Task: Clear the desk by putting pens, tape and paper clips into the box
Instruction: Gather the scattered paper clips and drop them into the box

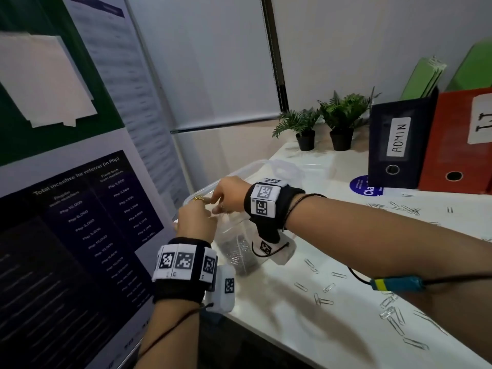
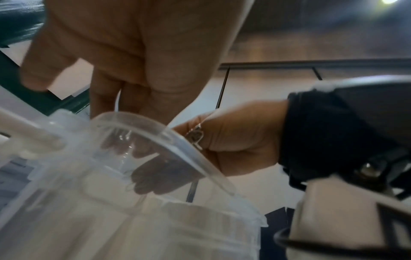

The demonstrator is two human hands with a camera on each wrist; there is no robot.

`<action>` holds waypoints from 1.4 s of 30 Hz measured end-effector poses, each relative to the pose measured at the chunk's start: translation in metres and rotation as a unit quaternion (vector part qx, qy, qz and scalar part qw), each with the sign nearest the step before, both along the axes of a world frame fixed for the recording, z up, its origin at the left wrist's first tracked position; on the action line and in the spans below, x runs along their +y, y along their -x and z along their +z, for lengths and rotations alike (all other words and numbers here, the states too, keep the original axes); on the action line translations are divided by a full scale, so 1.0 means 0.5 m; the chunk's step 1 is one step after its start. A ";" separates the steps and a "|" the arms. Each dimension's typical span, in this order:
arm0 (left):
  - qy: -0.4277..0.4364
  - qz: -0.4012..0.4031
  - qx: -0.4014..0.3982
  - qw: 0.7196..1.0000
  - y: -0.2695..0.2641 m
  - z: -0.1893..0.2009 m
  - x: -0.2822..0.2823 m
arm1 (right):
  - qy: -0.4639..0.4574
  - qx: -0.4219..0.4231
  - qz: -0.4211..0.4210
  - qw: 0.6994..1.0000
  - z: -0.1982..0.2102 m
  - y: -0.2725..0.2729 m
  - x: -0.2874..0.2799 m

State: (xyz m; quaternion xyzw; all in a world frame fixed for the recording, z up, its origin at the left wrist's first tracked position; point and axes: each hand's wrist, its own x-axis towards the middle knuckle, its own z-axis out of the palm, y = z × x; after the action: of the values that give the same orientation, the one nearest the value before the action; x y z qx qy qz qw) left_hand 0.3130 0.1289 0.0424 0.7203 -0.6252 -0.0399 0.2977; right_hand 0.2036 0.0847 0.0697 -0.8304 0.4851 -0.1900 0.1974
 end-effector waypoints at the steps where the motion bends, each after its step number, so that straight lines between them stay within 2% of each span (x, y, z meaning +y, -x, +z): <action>1: 0.002 -0.011 0.004 1.000 -0.001 -0.001 0.002 | -0.014 0.002 0.011 1.000 -0.002 0.001 -0.001; 4: 0.011 -0.029 0.026 0.999 0.003 -0.007 0.010 | -0.013 0.015 0.024 1.000 -0.006 0.008 0.001; 7: 0.025 -0.029 0.039 0.999 0.011 -0.019 0.013 | 0.044 0.001 0.001 0.999 -0.009 0.021 0.004; 11: 0.091 -0.010 0.026 0.995 0.014 -0.029 0.020 | 0.073 -0.071 -0.018 0.995 -0.021 0.066 0.025; 14: 0.164 -0.020 -0.007 0.986 0.041 -0.028 0.043 | 0.131 -0.118 -0.047 0.983 -0.033 0.152 0.044; 16: 0.199 -0.033 -0.032 0.979 0.077 -0.028 0.066 | 0.162 -0.099 -0.088 0.978 -0.048 0.229 0.038; 19: 0.207 -0.065 -0.075 0.973 0.146 -0.031 0.093 | 0.136 -0.026 -0.158 0.978 -0.080 0.345 0.010; 24: 0.104 -0.194 -0.151 0.964 0.250 -0.062 0.080 | 0.154 -0.016 -0.223 0.963 -0.131 0.471 -0.021; 27: 0.006 -0.250 -0.142 0.958 0.305 -0.086 0.023 | 0.017 0.123 -0.228 0.966 -0.157 0.495 -0.041; 30: -0.126 -0.240 -0.143 0.952 0.368 -0.114 -0.052 | -0.058 0.189 -0.211 0.957 -0.191 0.505 -0.075; 34: -0.247 -0.204 -0.232 0.919 0.437 -0.145 -0.122 | -0.095 0.207 -0.188 0.955 -0.225 0.486 -0.130; 37: -0.266 -0.200 -0.306 0.892 0.462 -0.159 -0.150 | -0.131 0.231 -0.153 0.952 -0.266 0.472 -0.198; 39: -0.273 -0.197 -0.324 0.884 0.472 -0.158 -0.164 | -0.147 0.287 -0.140 0.936 -0.295 0.478 -0.272; 40: -0.281 -0.193 -0.330 0.880 0.474 -0.159 -0.173 | -0.130 0.299 -0.145 0.934 -0.349 0.490 -0.339; 41: -0.290 -0.191 -0.337 0.875 0.478 -0.163 -0.181 | -0.123 0.316 -0.113 0.934 -0.390 0.496 -0.391; 42: -0.299 -0.192 -0.349 0.867 0.481 -0.162 -0.185 | -0.111 0.319 -0.093 0.937 -0.402 0.498 -0.421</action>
State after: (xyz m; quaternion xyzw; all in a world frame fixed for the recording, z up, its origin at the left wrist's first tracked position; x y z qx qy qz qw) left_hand 0.0725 0.0363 -0.0386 0.6078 -0.7723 -0.0269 -0.1828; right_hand -0.0453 -0.1256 -0.1315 -0.7711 0.6160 0.1225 0.1047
